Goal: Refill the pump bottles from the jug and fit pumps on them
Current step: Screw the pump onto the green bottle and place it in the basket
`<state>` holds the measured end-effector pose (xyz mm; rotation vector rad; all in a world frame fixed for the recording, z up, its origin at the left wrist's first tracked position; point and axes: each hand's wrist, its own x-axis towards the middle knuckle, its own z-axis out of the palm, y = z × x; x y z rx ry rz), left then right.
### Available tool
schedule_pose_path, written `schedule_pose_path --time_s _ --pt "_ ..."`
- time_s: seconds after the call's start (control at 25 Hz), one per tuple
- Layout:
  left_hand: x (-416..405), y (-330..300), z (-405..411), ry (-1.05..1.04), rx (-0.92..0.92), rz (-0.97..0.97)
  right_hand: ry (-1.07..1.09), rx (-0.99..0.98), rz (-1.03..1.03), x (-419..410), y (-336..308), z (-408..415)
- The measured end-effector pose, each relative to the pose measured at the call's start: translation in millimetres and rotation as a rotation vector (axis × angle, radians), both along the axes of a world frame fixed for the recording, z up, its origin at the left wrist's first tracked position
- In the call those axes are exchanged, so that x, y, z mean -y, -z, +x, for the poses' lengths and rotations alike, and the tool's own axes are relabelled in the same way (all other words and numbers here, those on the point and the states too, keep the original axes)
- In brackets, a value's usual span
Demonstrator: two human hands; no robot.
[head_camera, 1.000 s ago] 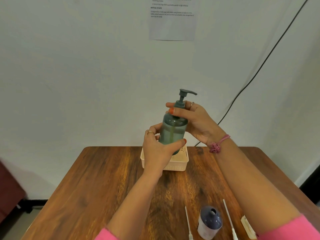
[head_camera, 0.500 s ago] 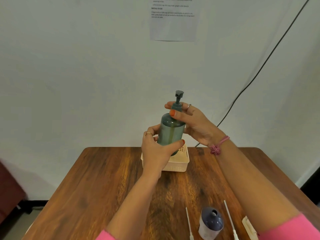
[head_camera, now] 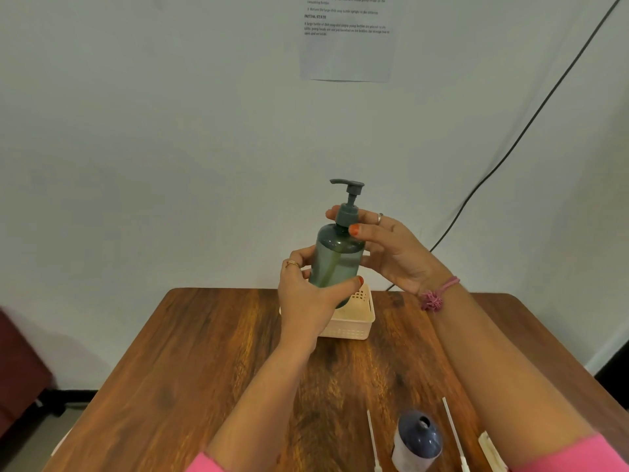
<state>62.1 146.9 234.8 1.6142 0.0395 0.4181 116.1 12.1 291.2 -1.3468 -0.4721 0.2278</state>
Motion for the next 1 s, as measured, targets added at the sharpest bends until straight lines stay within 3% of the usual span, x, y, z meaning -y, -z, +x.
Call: schedule_pose_path --time_s 0.16,0.32,0.52,0.68,0.88,1.0 --pt "0.2 0.9 -0.1 0.004 -0.006 0.004 0.092 0.015 -0.004 -6.8 0.5 0.8" --pt "-1.2 2.8 -0.7 0.0 -0.006 -0.003 -0.02 0.003 -0.048 -3.1 -0.5 1.3" --pt "-1.1 5.4 -0.7 -0.002 -0.015 0.017 0.13 0.008 -0.076 -12.7 -1.4 -0.7" --pt "-1.3 4.8 -1.4 0.004 -0.02 0.011 0.008 0.008 -0.134 -4.2 -1.6 -1.5" --pt "0.1 7.2 -1.1 0.004 -0.025 0.023 0.175 0.013 -0.12 -11.0 -0.6 -2.9" --pt "-0.2 8.4 -0.9 0.008 -0.025 0.012 0.094 0.004 -0.128 -7.7 -0.2 -3.6"
